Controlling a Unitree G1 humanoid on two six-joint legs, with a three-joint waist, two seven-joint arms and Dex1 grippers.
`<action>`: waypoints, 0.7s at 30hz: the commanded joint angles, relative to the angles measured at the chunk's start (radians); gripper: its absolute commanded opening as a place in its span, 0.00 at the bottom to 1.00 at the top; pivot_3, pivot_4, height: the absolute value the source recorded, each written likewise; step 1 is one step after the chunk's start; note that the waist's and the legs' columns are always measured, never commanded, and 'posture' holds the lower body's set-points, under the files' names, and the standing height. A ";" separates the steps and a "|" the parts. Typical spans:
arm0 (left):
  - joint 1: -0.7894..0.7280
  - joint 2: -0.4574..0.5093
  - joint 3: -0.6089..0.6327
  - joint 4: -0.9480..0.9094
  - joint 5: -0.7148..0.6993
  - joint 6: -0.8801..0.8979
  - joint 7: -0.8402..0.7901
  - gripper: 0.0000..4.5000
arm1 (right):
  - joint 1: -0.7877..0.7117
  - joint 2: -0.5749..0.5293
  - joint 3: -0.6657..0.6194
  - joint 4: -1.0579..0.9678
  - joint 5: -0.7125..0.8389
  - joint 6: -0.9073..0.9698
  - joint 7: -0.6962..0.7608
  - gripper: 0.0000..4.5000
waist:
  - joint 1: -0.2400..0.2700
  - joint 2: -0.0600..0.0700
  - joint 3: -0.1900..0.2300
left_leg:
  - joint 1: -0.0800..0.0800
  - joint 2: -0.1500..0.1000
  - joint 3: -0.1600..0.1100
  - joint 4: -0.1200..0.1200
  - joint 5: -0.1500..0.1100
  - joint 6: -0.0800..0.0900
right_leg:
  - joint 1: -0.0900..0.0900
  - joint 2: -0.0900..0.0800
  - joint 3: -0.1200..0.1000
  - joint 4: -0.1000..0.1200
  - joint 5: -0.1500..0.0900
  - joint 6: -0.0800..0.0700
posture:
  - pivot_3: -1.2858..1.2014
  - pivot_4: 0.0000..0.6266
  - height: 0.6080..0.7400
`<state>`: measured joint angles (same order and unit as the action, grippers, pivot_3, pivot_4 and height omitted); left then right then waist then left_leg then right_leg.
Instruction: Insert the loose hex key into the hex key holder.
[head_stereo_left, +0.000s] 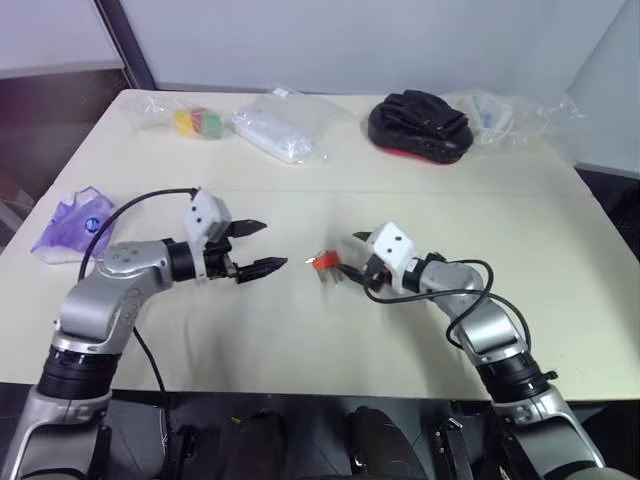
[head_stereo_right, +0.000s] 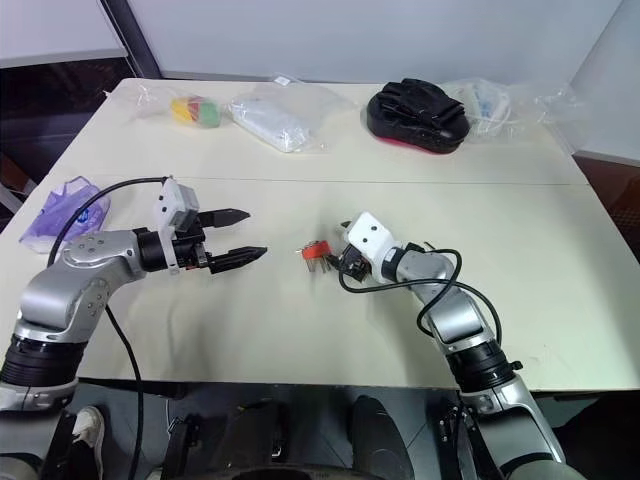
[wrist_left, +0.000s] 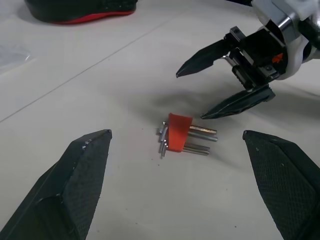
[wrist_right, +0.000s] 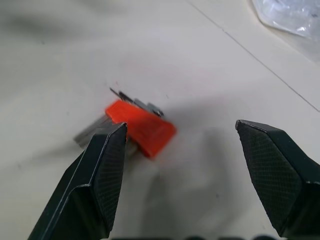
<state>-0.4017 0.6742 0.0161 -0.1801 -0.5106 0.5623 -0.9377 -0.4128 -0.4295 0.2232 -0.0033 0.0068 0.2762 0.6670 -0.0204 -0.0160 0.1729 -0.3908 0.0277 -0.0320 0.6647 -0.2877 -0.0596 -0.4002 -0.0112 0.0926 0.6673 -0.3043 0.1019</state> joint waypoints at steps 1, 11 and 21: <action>-0.006 0.005 0.015 -0.028 -0.003 -0.009 -0.001 0.98 | 0.000 -0.005 -0.002 0.018 -0.015 -0.041 -0.001 0.80 | 0.000 0.000 0.000 | 0.000 0.000 0.000 0.000 0.000 0.000 | 0.000 0.000 0.000 0.000 0.000 0.000 | 0.52 0.24 1.00; 0.003 0.013 0.025 -0.047 -0.009 0.001 0.005 0.98 | -0.005 0.031 0.028 0.074 -0.040 -0.089 0.008 0.80 | -0.002 0.000 0.000 | 0.000 0.000 0.000 0.000 0.000 0.000 | 0.000 0.000 0.000 0.000 0.000 0.000 | 0.52 0.24 1.00; 0.003 0.024 0.034 -0.054 -0.010 0.009 0.009 0.98 | -0.022 0.101 0.072 0.092 -0.049 -0.087 0.015 0.80 | -0.016 0.000 0.000 | 0.000 0.000 0.000 0.000 0.000 0.000 | 0.000 0.000 0.000 0.000 0.000 0.000 | 0.52 0.24 1.00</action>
<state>-0.3967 0.6876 0.0182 -0.2001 -0.5114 0.5766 -0.9308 -0.4177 -0.3362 0.2894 0.0911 -0.0391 0.2015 0.6768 -0.0363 -0.0160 0.1729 -0.3908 0.0279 -0.0324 0.6645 -0.2877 -0.0596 -0.4003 -0.0111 0.0924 0.6675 -0.3043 0.1019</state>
